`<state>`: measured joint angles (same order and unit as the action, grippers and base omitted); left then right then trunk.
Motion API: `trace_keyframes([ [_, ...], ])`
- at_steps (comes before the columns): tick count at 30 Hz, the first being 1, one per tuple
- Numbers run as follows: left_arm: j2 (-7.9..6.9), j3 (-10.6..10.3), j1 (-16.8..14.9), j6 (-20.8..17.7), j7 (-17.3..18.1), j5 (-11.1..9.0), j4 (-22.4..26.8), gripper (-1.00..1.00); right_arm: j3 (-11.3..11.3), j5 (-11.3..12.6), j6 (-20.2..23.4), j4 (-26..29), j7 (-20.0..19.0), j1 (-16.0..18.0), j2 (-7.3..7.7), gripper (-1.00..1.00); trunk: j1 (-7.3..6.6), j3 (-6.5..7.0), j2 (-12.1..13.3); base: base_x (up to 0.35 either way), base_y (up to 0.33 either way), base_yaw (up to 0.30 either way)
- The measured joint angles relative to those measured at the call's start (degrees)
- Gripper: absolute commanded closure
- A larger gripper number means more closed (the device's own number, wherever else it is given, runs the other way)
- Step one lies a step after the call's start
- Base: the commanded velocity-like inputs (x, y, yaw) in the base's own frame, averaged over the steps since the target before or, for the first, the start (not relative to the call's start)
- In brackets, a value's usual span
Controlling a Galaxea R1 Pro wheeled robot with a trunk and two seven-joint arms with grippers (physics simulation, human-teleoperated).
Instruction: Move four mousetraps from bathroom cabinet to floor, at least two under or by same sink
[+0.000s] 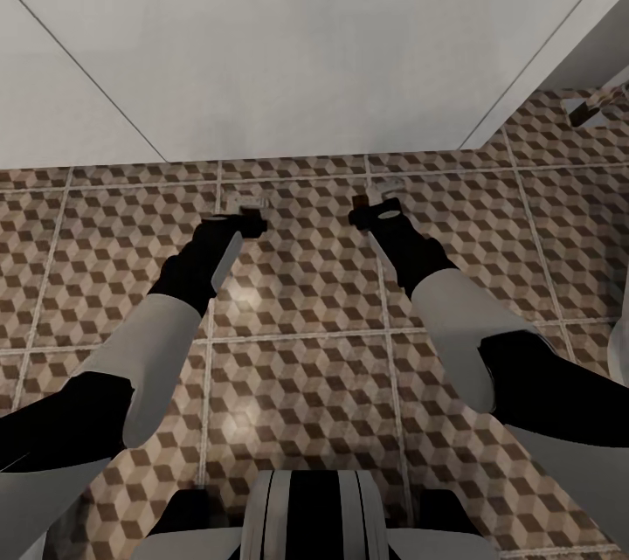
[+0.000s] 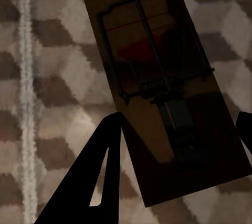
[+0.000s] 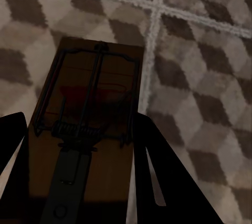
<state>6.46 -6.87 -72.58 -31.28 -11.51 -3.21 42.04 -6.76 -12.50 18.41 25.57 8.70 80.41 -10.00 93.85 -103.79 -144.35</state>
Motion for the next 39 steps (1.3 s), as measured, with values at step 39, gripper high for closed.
trace_keyframes([
  [39,-0.01,0.3,0.0,0.0,0.0,0.0,-0.7,1.00,0.2,-0.1,2.3,-0.2,0.4,0.1,0.00,1.00,0.00,0.00,0.0,0.028,0.000,0.000],
])
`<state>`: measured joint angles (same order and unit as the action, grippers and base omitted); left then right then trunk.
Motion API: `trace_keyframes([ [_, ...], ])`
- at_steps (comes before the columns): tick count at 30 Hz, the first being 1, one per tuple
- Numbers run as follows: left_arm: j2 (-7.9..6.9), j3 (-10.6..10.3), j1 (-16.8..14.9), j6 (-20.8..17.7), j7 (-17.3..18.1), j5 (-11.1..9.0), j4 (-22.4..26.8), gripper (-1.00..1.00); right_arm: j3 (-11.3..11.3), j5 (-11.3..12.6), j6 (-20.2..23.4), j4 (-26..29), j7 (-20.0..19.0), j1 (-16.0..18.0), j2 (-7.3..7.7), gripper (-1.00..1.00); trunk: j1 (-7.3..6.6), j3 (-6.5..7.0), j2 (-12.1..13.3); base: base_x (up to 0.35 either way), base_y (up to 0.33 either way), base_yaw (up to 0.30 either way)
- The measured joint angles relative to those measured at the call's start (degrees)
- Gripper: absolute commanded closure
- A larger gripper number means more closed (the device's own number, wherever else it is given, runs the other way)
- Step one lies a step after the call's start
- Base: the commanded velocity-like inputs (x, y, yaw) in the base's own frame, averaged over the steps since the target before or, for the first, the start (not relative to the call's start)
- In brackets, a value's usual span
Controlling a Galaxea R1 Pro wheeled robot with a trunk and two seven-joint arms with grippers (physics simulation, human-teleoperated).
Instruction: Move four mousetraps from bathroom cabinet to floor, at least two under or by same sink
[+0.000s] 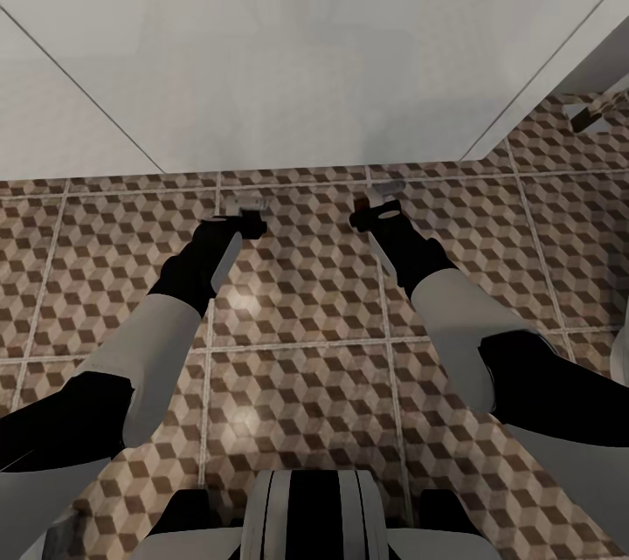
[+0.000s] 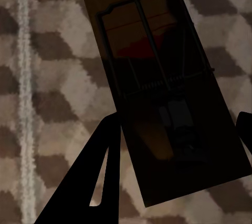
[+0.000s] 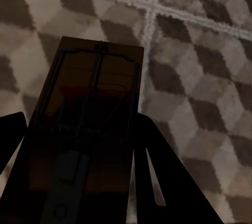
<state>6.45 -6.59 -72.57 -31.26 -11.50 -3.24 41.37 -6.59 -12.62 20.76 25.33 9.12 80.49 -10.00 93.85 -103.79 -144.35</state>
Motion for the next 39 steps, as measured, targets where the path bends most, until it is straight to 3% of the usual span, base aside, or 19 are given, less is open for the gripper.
trace_keyframes([
  [39,0.03,-0.3,0.0,0.2,0.1,0.0,0.6,1.00,0.0,0.0,-0.1,-1.6,0.0,-0.1,0.00,1.00,0.00,0.00,0.0,0.015,0.000,0.000],
])
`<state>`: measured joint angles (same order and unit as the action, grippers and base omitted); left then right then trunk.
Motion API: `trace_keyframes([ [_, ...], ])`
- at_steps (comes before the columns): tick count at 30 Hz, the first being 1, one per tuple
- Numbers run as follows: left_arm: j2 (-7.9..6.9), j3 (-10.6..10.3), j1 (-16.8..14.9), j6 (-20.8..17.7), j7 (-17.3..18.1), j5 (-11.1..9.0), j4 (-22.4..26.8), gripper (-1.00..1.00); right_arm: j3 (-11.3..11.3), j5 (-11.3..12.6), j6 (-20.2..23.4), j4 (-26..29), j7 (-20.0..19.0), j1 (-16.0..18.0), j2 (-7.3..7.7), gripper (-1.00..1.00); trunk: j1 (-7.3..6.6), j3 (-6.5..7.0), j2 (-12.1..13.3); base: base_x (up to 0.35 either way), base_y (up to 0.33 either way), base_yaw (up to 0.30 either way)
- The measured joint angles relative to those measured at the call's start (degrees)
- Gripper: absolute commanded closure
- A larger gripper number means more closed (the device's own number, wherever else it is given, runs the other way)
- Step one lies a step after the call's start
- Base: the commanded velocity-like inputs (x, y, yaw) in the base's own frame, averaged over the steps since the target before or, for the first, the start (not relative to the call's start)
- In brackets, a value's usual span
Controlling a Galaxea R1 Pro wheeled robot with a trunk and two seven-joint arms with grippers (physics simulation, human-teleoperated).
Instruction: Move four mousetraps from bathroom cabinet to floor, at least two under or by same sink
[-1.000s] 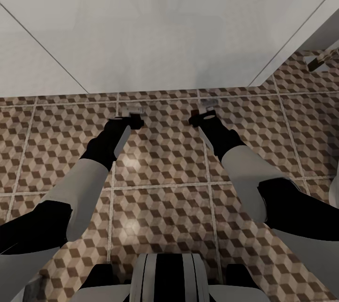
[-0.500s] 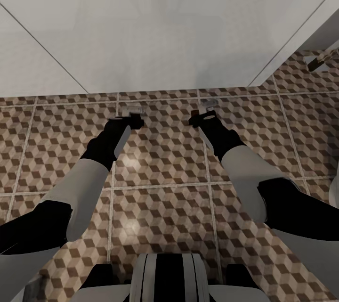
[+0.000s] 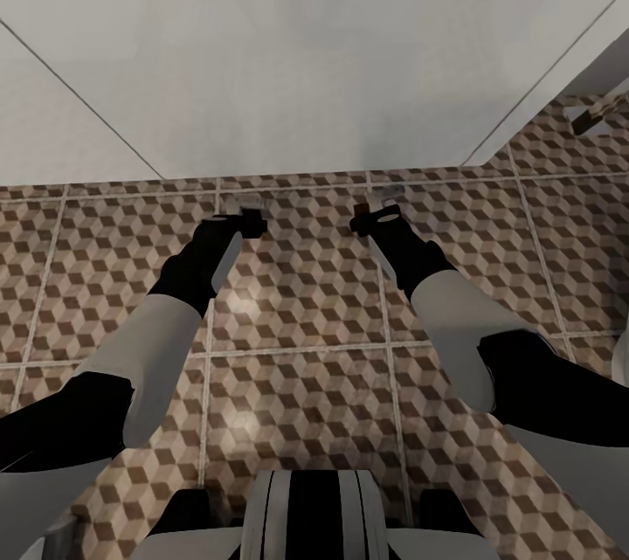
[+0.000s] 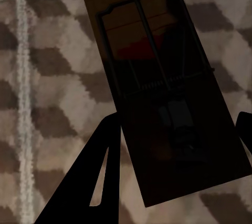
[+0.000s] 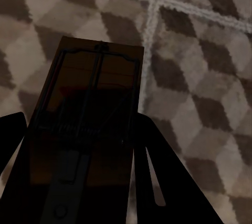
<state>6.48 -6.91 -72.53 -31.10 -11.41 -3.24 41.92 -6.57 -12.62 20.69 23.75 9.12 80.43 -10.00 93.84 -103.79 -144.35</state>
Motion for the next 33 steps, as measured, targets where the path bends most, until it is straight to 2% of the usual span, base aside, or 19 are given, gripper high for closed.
trace_keyframes([
  [33,0.05,0.0,0.0,0.0,0.0,0.0,0.1,1.00,0.1,0.0,0.2,0.1,-0.2,0.1,0.00,1.00,0.00,0.00,0.0,0.002,0.000,0.000],
])
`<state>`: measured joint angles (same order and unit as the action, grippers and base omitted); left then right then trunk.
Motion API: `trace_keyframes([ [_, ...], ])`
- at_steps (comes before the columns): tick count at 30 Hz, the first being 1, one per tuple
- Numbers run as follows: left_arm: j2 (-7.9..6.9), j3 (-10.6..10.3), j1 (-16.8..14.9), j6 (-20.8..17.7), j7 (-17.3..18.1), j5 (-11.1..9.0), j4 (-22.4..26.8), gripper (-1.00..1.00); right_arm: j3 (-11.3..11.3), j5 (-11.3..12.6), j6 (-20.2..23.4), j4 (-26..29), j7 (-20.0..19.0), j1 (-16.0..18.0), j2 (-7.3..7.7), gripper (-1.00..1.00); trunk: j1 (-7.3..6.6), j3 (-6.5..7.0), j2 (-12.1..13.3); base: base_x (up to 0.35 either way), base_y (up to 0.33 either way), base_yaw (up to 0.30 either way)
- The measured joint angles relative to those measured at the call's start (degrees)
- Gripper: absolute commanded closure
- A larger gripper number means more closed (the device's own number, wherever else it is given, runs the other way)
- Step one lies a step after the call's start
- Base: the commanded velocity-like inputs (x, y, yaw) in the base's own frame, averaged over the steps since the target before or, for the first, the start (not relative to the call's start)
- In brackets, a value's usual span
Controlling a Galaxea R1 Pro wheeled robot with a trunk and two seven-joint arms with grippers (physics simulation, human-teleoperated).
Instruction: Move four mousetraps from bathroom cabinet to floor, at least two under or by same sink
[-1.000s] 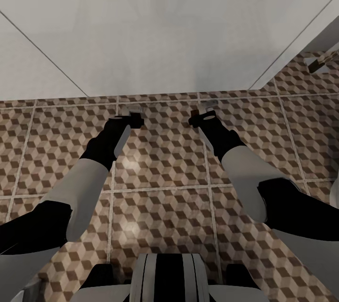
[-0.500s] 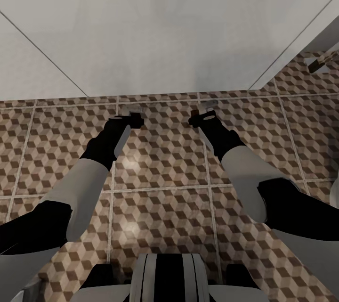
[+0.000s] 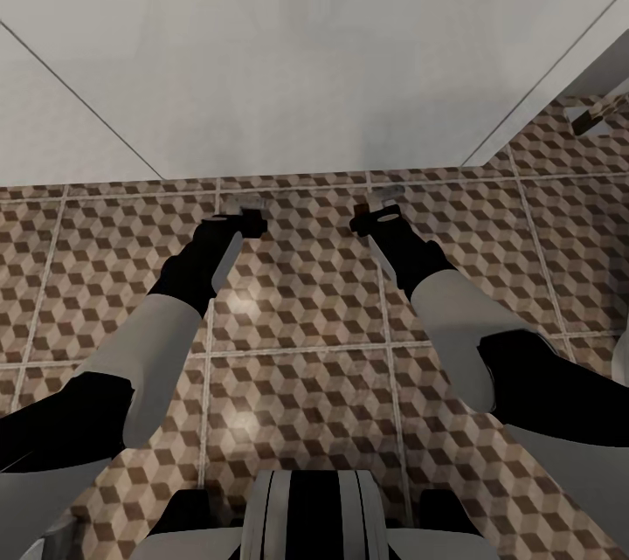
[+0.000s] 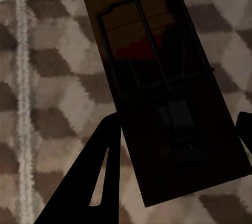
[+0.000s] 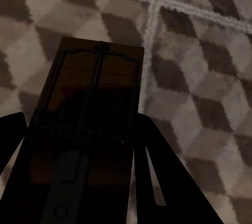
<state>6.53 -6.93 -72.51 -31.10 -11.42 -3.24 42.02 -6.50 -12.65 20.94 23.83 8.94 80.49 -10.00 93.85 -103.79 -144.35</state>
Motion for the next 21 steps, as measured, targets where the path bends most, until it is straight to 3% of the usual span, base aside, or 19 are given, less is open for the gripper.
trace_keyframes([
  [21,-0.08,0.0,0.0,0.0,-0.1,0.0,0.1,1.00,-0.1,0.0,-0.2,-0.1,-3.6,0.0,0.00,1.00,0.00,0.00,0.0,0.000,0.000,0.000],
])
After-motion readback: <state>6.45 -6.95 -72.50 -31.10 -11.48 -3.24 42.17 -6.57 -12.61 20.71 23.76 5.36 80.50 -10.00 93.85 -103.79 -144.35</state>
